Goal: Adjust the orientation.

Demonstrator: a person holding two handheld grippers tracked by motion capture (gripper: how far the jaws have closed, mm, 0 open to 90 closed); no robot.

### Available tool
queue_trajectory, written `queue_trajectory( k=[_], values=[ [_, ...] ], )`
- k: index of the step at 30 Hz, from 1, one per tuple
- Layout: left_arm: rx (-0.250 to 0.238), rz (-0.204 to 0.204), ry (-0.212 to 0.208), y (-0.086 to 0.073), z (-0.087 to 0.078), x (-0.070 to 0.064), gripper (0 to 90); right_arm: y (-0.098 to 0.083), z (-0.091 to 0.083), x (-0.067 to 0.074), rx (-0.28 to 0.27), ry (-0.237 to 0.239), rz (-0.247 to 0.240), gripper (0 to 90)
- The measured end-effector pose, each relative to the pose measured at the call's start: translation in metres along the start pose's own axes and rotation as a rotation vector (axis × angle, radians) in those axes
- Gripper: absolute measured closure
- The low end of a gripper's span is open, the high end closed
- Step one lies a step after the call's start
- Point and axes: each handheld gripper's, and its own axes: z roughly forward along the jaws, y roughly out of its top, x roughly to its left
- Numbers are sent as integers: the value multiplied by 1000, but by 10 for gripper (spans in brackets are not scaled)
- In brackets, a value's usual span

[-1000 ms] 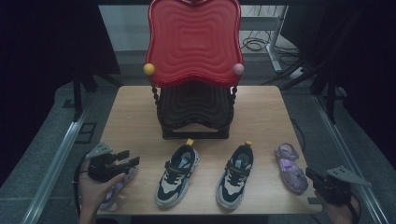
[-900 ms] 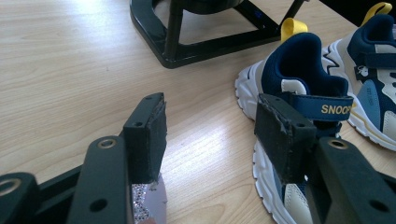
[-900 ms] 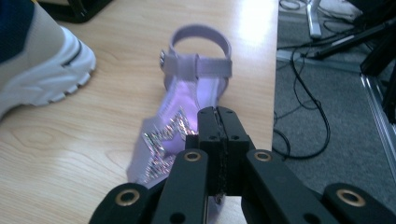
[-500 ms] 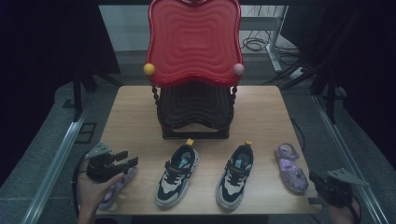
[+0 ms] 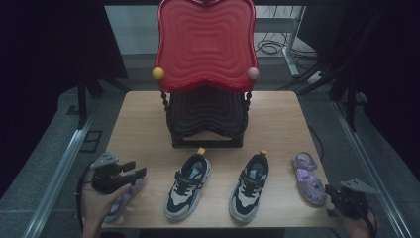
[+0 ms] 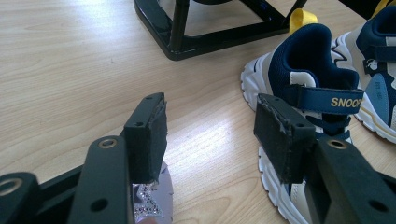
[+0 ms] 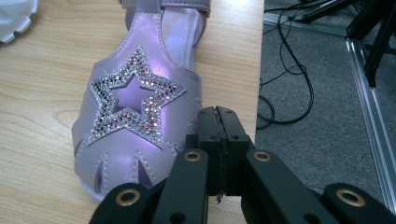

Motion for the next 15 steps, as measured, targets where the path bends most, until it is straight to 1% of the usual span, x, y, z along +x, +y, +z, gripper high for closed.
queue_trajectory(
  k=[2, 10, 12, 14, 15],
  values=[
    [3, 0, 0, 0, 0, 0, 444, 0, 0, 0, 4, 5, 3, 898],
    [10, -1, 0, -1, 1, 0, 443, 1, 0, 4, 14, 4, -14, 898],
    [11, -2, 1, -1, 2, 1, 443, 3, -1, 6, 9, 14, -10, 898],
    [15, -4, 1, -1, 3, 1, 441, 5, -2, 9, 1, 37, -2, 898],
    [16, -3, 0, -1, 3, 1, 441, 6, -2, 10, -1, 44, -8, 898]
  ],
)
